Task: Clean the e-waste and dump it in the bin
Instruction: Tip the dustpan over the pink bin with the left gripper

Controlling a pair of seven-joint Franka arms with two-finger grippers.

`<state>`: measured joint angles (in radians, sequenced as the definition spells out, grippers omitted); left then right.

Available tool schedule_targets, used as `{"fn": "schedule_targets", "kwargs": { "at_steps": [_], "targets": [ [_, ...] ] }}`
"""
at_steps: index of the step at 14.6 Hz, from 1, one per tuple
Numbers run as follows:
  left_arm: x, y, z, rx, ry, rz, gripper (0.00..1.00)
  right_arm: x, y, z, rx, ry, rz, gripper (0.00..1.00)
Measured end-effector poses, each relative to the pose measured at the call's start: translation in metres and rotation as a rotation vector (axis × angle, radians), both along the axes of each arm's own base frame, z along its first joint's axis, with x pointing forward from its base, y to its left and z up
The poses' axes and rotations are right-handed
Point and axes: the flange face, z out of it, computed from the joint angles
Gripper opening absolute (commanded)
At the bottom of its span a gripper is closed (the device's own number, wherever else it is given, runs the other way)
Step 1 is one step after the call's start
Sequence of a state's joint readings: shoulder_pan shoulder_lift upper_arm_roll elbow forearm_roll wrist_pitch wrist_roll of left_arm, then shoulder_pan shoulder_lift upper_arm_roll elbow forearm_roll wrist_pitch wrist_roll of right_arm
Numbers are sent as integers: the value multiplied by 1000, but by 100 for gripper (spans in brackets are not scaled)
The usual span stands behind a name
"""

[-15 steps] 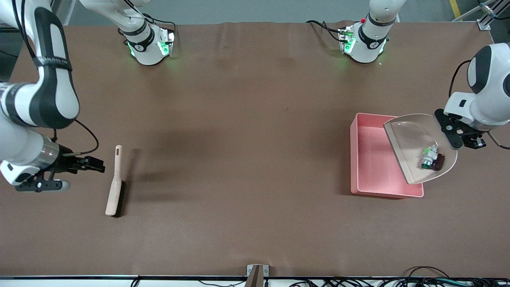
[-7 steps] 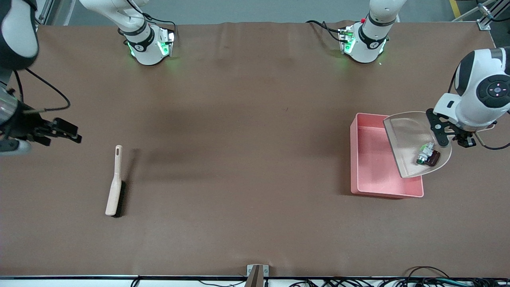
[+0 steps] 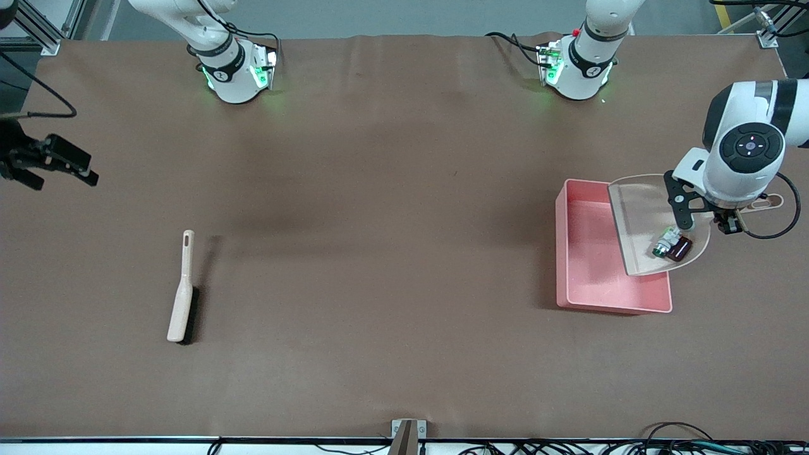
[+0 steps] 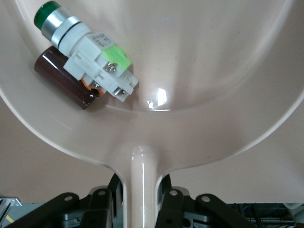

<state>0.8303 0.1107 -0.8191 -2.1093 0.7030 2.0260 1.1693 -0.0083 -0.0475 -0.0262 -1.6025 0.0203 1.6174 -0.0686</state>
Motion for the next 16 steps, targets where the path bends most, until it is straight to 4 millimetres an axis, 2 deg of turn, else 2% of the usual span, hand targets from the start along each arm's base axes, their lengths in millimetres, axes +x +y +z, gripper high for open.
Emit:
{"fn": "schedule_targets", "kwargs": {
  "at_steps": [2,4,9,11,13,16],
  "targets": [
    [-3,3,-6,52,3,-20,1,-10,10,9,-38,4,-2,100],
    [-6,4,-15,79,9,-29,1,-11,8,9,-44,8,-23,100],
    [-9,-1,-17,186,46,-86,1,-12,-34,7,-27,13,-117,100],
    [-10,-5,-19,211,62,-101,1,-11,-42,5,-23,14,-130,100],
    [-11,-22,-20,237,76,-121,1,-9,-38,3,-23,18,-121,100],
    [-16,-61,-20,306,90,-139,1,-7,-32,0,-24,23,-109,100]
  ]
}}
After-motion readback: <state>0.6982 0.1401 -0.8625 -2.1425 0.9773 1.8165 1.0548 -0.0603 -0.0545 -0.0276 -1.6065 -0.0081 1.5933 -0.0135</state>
